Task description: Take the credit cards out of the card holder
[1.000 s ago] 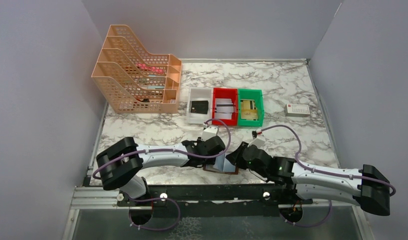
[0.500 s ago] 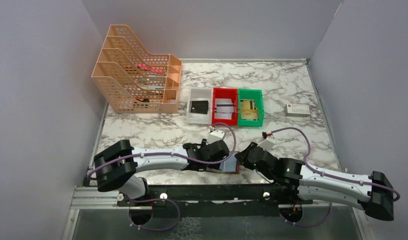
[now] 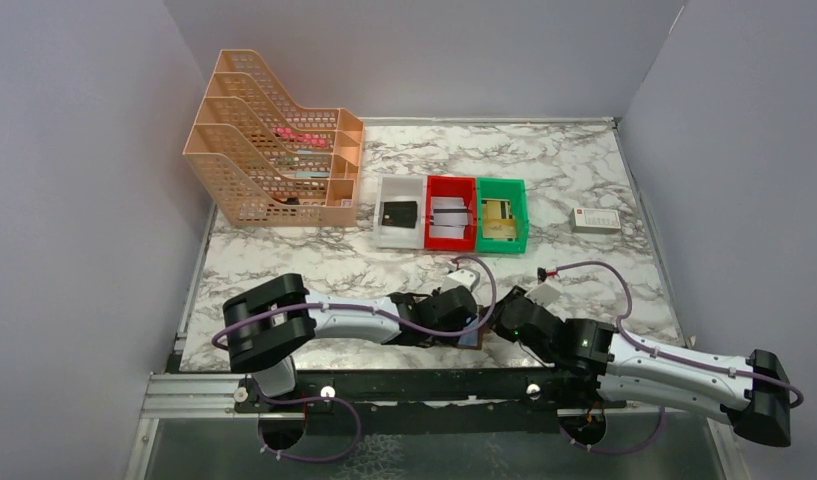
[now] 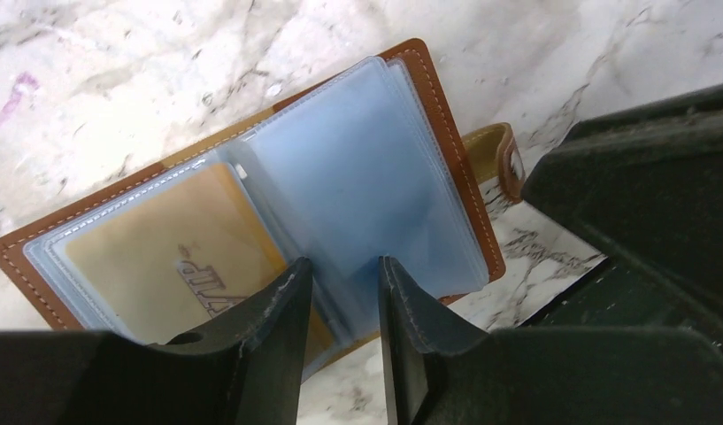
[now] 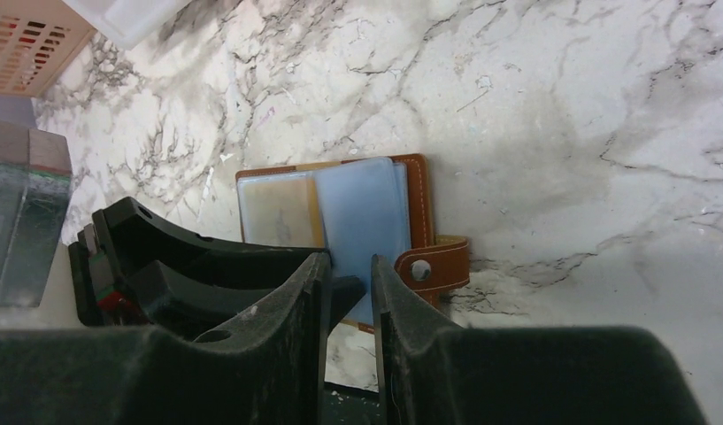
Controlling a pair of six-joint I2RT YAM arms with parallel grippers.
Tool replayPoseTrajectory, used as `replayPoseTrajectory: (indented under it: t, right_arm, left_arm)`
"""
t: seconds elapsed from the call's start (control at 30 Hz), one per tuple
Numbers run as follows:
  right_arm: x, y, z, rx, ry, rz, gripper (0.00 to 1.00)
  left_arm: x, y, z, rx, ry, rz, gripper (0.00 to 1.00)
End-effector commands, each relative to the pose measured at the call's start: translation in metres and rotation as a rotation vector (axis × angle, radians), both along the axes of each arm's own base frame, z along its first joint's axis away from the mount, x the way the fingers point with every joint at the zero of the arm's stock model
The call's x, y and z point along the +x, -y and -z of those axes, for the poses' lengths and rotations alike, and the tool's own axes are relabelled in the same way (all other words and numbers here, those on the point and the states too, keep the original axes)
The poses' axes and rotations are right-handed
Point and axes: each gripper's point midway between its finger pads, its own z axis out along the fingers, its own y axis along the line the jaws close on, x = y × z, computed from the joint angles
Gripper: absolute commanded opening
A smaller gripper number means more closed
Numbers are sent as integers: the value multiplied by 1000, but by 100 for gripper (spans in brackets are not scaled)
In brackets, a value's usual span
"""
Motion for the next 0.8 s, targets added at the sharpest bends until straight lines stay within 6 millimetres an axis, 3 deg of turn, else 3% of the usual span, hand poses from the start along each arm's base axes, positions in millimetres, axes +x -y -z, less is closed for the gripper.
replayPoseTrajectory:
  t: [0.0,0.07,0.33,0.53,0.77]
  right_arm:
    - [4,7,2,10,25,34,27]
    - [4,-2,-4,28,54,-20,25]
    - [1,-35,-16,75,114,-172,19]
    - [-2,-63,-22,76,113,-284,19]
    - [-4,-81,-17,43,95,-353,19]
  left_arm:
    - [-16,-7,31,46,-76,17,36]
    - [-14,-13,31,53,-65,-6,36]
    - [0,-28,-16,-11,37,-60,48]
    - [-2,-38,-19,-2,44,-60,50]
    - [3,-51,-28,4,73,-107,50]
